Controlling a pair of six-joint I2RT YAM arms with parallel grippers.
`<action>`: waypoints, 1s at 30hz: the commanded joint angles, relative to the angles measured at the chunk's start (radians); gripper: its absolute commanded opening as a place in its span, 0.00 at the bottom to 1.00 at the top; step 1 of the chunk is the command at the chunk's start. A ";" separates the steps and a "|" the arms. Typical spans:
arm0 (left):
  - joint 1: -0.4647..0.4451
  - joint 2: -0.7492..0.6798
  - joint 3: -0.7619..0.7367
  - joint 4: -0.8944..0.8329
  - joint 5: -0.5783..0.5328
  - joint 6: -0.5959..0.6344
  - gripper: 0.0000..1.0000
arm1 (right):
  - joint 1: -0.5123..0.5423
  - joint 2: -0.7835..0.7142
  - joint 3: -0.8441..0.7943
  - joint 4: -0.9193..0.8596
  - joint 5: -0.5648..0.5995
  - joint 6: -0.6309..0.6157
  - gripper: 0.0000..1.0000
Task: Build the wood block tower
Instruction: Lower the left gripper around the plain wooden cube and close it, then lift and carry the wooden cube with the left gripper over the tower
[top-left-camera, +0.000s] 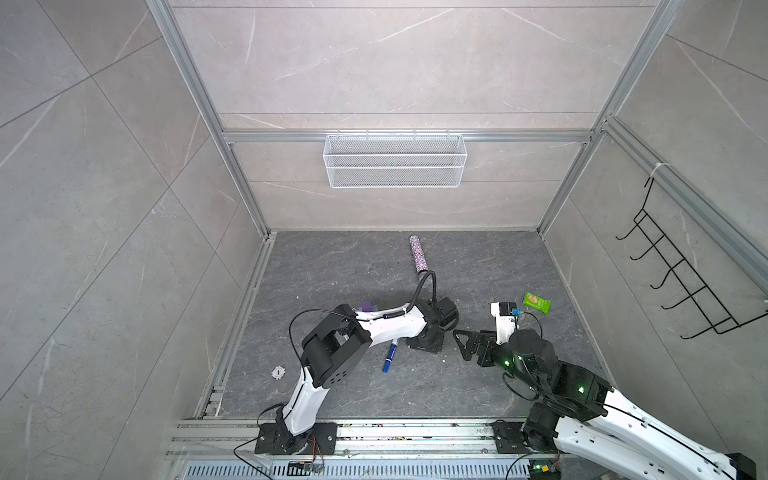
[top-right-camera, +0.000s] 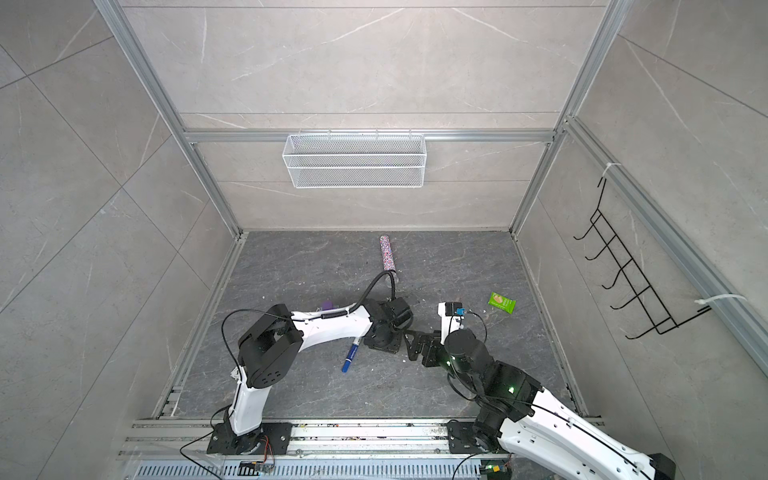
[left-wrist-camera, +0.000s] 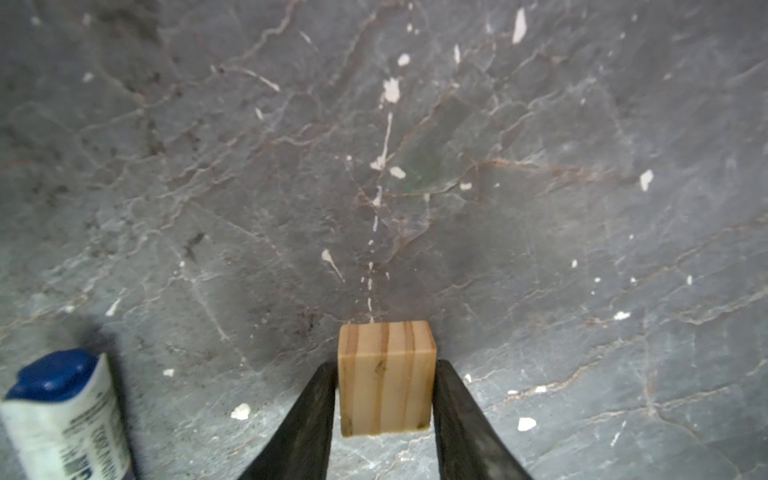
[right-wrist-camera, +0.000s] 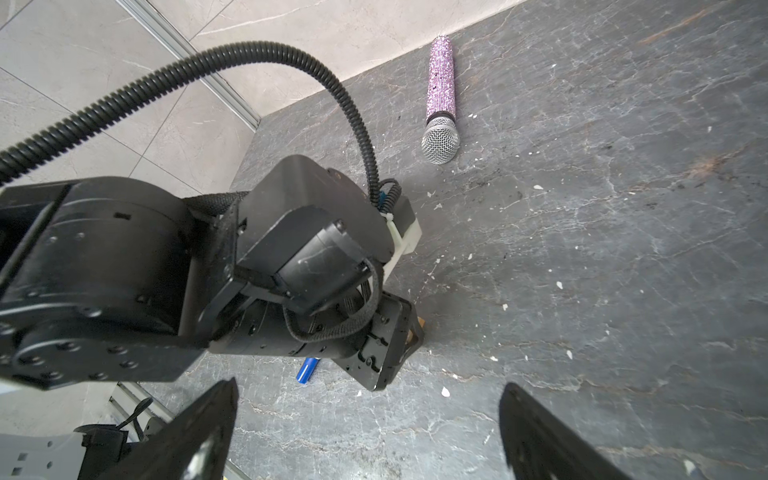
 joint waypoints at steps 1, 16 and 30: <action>0.008 0.004 -0.013 -0.069 -0.022 -0.010 0.47 | 0.002 0.000 -0.009 0.018 -0.006 -0.010 0.99; 0.008 0.021 0.080 -0.129 -0.060 0.030 0.28 | 0.002 -0.009 -0.006 -0.004 0.003 -0.007 0.99; 0.059 -0.118 0.147 -0.220 -0.112 0.079 0.26 | 0.002 0.110 0.050 -0.041 -0.032 -0.078 0.99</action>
